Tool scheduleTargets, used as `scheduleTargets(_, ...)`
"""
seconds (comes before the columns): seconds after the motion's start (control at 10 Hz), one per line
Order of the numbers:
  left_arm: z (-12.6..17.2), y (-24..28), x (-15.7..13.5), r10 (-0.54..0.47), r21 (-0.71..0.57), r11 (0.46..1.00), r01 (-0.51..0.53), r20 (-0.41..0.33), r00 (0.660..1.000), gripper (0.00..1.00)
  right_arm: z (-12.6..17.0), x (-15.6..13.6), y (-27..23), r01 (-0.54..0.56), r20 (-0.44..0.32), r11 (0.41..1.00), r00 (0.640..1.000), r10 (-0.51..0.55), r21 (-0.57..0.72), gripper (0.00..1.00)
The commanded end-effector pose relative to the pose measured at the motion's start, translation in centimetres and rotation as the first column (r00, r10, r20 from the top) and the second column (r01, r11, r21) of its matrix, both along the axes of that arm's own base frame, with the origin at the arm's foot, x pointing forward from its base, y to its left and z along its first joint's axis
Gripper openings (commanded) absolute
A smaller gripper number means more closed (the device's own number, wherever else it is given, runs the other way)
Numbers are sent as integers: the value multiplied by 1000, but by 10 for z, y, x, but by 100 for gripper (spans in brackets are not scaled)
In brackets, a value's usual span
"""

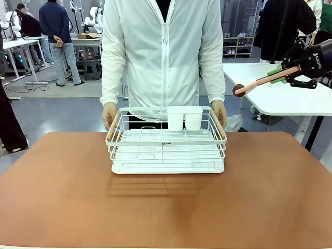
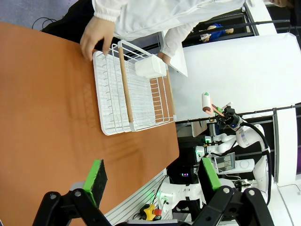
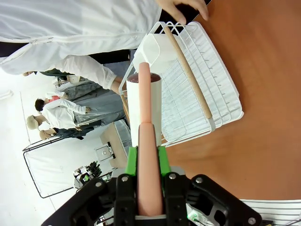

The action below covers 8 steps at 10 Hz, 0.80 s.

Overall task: Clean the table.
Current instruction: Clean the table with the Lint Roller when the human lifts the Dish drying rack.

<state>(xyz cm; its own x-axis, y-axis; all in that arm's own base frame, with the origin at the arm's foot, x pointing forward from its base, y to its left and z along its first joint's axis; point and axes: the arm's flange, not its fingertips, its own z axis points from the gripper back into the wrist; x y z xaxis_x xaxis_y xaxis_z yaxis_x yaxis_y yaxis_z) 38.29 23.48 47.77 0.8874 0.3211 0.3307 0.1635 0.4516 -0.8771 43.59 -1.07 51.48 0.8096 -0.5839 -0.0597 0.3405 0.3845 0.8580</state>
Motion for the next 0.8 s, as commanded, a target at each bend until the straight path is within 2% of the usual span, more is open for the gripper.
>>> scheduleTargets(0.0, 1, 2, -2, -8, -15, 1000, 9, 18, 1000, 100, 1, 0, 3, -5, 1, 1000, 1000, 5, -1, 19)
scheduleTargets(0.7, 1, 2, -2, -8, -15, 1000, 9, 18, 1000, 100, 1, 0, 3, -5, 1, 1000, 1000, 5, -1, 19)
